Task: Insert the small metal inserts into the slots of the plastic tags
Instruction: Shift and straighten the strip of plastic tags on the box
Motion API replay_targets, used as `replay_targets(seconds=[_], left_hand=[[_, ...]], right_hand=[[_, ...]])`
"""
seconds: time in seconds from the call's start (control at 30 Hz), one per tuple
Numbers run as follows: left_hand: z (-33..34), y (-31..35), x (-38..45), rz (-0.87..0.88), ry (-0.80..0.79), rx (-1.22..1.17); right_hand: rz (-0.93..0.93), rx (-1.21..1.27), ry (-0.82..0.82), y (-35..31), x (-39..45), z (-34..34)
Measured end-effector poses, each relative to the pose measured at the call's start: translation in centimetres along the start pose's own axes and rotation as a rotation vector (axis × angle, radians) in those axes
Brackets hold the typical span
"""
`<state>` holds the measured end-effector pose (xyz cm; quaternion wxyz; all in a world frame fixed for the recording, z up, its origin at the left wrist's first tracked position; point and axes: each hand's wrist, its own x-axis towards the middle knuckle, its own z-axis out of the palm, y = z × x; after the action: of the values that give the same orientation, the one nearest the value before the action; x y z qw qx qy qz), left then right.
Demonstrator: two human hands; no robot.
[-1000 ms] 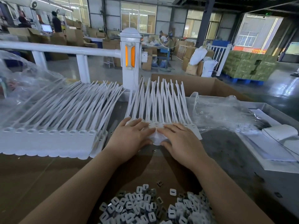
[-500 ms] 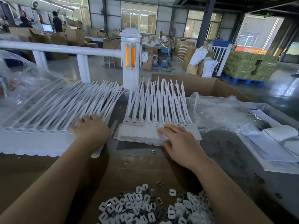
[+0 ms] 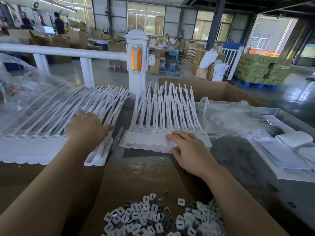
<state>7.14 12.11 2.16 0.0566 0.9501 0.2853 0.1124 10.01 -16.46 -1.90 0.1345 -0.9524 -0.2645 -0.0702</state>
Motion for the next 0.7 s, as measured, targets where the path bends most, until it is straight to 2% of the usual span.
replay_targets(seconds=[0.13,0.23,0.37,0.5,0.63,0.7], left_hand=[[-0.2,-0.8,0.4,-0.010,-0.022,-0.111],[-0.4,-1.6,1.1,-0.028,0.019,-0.236],[-0.8,-1.7,1.0,-0.003,0.067,-0.243],[-2.1,-0.9,1.1,-0.084,0.090,-0.202],[-2.9,-1.6,2.0,0.106,0.058,-0.296],[-3.0,-1.5,1.6,0.142,0.052,-0.273]], right_hand=[[-0.005,0.004,-0.002,0.1,0.0,0.0],[-0.005,0.001,-0.005,0.1,0.0,0.0],[-0.003,0.009,-0.005,0.1,0.0,0.0],[-0.001,0.014,-0.007,0.0,-0.1,0.0],[0.001,0.015,-0.006,0.1,0.0,0.0],[-0.001,0.016,-0.007,0.1,0.0,0.0]])
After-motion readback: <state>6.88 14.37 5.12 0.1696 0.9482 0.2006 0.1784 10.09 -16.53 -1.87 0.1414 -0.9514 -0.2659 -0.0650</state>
